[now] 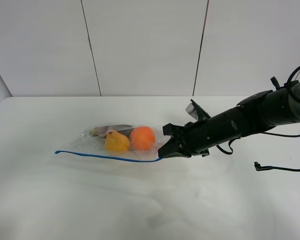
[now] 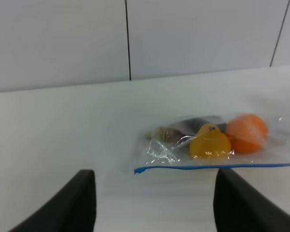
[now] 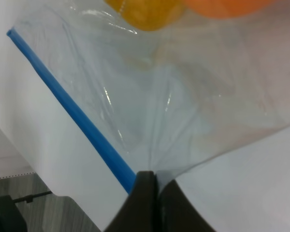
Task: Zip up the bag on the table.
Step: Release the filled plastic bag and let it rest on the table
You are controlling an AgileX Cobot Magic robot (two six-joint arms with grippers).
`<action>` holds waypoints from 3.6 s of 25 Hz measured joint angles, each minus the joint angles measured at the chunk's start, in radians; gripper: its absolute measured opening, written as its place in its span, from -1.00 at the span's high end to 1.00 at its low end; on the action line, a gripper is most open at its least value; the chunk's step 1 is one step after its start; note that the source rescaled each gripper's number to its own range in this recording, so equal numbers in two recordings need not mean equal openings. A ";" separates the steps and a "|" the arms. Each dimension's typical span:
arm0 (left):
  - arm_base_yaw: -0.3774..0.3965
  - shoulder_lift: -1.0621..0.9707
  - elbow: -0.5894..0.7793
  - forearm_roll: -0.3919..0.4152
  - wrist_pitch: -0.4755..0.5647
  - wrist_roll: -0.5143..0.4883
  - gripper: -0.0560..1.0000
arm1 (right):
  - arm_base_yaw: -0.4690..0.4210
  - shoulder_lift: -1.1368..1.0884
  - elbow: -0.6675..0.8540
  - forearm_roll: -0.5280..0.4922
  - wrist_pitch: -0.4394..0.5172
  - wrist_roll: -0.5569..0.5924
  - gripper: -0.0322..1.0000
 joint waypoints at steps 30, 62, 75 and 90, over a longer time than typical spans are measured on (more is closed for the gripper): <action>0.000 -0.049 0.220 0.000 0.078 -0.065 -0.48 | 0.000 0.000 0.000 -0.029 -0.004 -0.007 0.94; 0.000 -0.049 0.220 0.000 0.078 -0.065 -0.48 | 0.000 0.000 0.000 -0.037 -0.007 -0.007 0.94; 0.000 -0.049 0.220 0.000 0.078 -0.065 -0.48 | 0.000 0.000 0.000 -0.046 -0.010 -0.007 0.94; 0.000 -0.049 0.220 0.000 0.078 -0.065 -0.48 | 0.000 0.000 0.000 -0.046 -0.011 -0.007 0.94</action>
